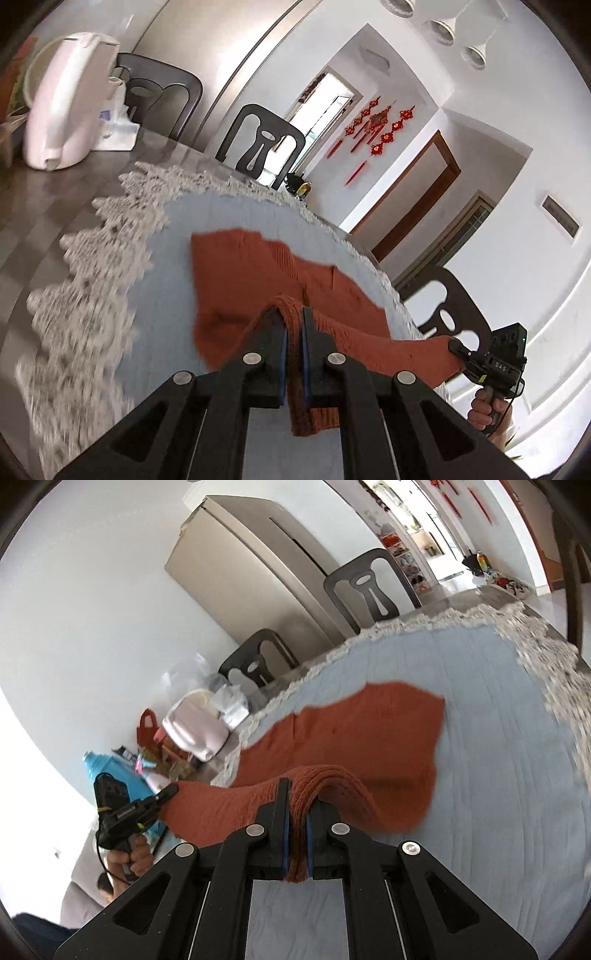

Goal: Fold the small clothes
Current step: 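Grasp the hem with both tools and lift it toward the collar, then carry the held hem over onto the collar with both tools, then open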

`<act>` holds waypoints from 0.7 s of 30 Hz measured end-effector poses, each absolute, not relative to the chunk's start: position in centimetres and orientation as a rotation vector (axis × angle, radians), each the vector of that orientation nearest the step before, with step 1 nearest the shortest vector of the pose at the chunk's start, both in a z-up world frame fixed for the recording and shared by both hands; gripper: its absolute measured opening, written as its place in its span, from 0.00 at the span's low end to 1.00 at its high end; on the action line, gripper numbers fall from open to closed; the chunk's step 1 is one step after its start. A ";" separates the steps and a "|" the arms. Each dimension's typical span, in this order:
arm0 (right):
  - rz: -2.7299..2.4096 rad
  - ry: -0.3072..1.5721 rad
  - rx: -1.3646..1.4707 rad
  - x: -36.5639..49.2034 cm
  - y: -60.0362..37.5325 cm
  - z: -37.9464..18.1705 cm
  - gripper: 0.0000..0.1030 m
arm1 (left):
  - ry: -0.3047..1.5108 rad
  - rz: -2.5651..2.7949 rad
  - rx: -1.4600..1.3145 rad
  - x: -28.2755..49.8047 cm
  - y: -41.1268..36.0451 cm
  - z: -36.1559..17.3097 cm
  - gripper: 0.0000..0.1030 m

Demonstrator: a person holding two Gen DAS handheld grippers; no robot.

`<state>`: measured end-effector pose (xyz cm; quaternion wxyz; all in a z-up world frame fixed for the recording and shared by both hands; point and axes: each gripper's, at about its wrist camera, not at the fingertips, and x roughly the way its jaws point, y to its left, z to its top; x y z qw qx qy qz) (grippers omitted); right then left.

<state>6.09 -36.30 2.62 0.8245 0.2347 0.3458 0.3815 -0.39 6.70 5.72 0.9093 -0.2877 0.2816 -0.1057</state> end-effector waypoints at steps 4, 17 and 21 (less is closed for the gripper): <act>0.777 0.769 0.513 11.0 -35.5 2.1 0.06 | 0.605 -0.209 -0.608 4.6 7.4 5.7 0.07; 0.699 0.992 0.640 20.2 -34.0 -4.4 0.08 | 0.801 -0.141 -0.725 14.0 9.3 -2.0 0.08; 0.758 0.964 0.690 20.6 -34.1 -3.4 0.17 | 0.793 -0.167 -0.788 13.8 9.6 -1.5 0.09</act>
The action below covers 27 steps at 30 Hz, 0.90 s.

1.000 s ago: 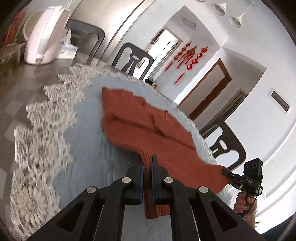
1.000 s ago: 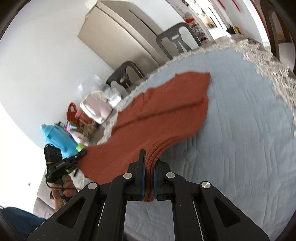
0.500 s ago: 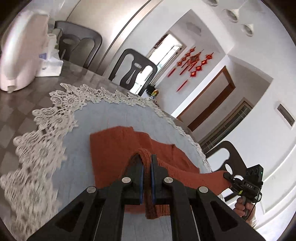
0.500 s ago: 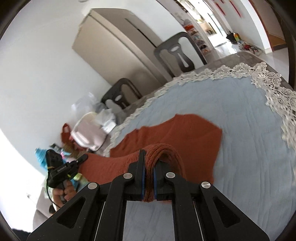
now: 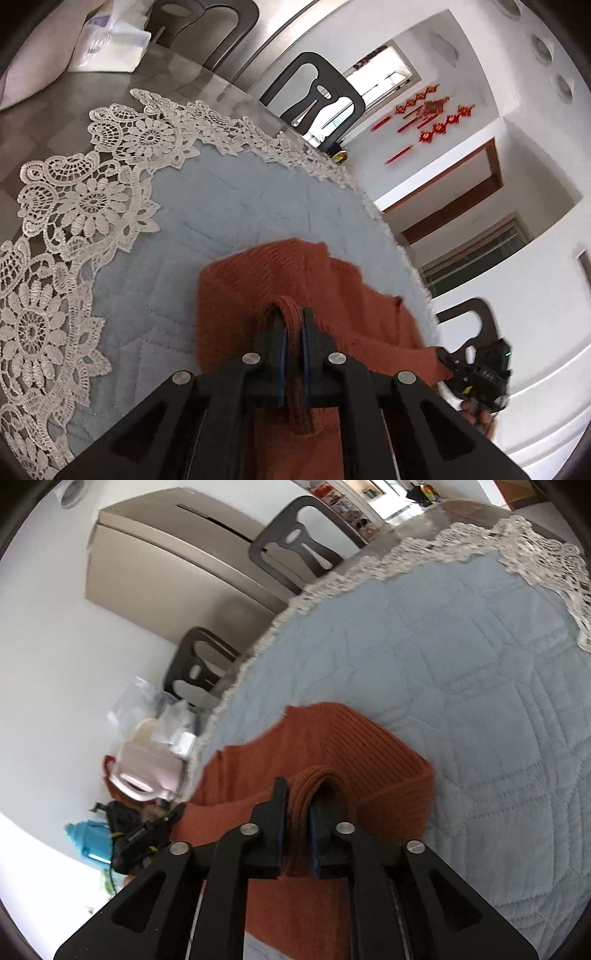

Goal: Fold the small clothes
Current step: 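Carry the held hem over onto the collar with both tools, then open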

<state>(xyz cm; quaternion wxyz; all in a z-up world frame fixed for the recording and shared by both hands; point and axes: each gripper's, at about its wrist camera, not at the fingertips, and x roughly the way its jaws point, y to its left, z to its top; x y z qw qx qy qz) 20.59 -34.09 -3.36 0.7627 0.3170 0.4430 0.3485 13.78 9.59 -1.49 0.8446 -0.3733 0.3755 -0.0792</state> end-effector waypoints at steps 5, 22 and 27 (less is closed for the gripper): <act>0.760 0.872 0.734 21.6 -34.5 -1.9 0.38 | 0.711 -0.121 -0.780 14.1 10.7 0.4 0.32; 0.593 0.975 0.312 22.3 -30.8 -3.4 0.37 | 0.859 -0.072 -0.539 18.2 7.5 -0.4 0.43; 0.595 0.968 0.284 22.6 -30.7 -3.2 0.06 | 0.899 -0.059 -0.464 18.8 6.3 -0.4 0.22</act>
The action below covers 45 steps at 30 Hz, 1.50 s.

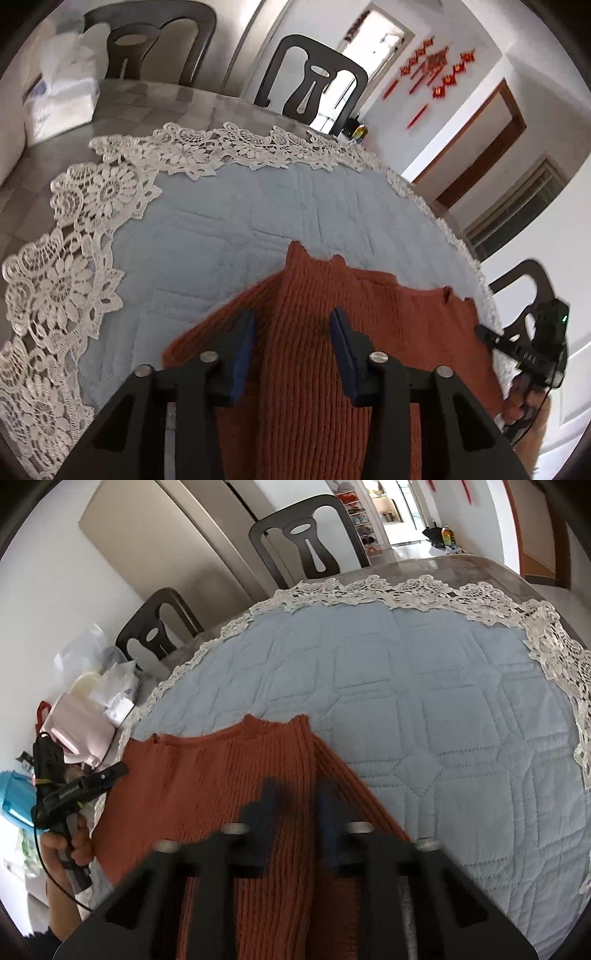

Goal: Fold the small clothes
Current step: 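Carry the held hem over onto the collar with both tools, then open, then withdraw both open tools from the folded rust-orange sweater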

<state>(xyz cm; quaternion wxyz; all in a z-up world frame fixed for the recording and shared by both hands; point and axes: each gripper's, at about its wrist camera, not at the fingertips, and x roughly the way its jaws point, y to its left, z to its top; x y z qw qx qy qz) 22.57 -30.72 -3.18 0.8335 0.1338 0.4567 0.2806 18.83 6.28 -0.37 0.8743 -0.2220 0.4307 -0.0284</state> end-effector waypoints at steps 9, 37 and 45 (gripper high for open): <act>0.550 0.890 0.327 23.4 -32.3 -2.4 0.06 | 0.796 -0.037 -0.468 17.4 7.4 0.9 0.08; 0.520 0.859 -0.019 10.2 -29.6 -2.7 0.19 | 0.862 -0.101 -0.183 9.0 -2.8 0.4 0.30; 0.617 0.814 0.002 8.3 -27.3 -1.7 0.19 | 0.816 -0.148 -0.136 8.1 -6.7 2.0 0.31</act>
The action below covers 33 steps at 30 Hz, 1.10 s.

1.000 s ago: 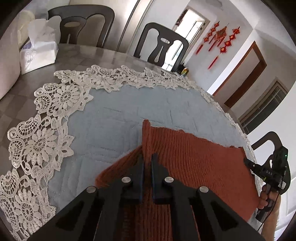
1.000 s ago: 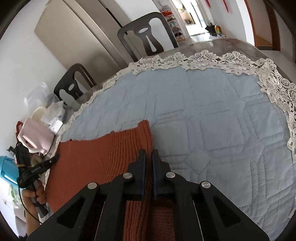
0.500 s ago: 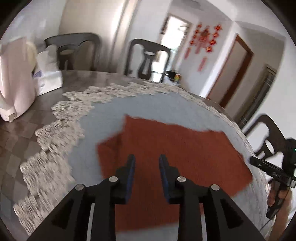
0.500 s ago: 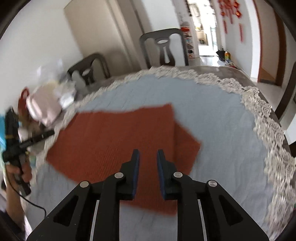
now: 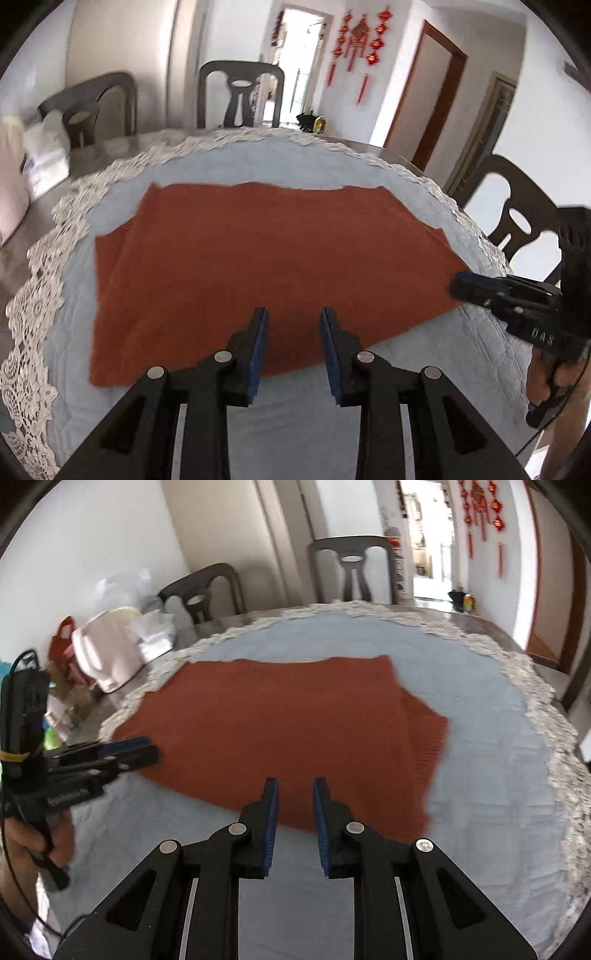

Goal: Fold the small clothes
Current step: 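Withdraw both open tools from the folded rust-orange sweater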

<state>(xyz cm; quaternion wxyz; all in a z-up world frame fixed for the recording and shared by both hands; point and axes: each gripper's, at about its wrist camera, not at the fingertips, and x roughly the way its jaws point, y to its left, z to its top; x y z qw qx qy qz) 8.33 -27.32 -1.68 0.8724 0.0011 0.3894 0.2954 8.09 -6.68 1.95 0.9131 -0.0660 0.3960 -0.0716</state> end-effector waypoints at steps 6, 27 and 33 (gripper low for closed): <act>0.630 0.850 -0.007 8.5 -26.9 -2.8 0.18 | 0.859 -0.158 -0.077 9.4 -8.8 0.1 0.32; 0.482 0.795 0.028 9.4 -32.1 -1.8 0.19 | 0.811 0.053 -0.154 7.4 -1.3 1.6 0.32; 0.453 0.834 0.037 10.7 -31.9 -3.3 0.18 | 0.825 0.104 -0.171 7.9 0.3 0.5 0.32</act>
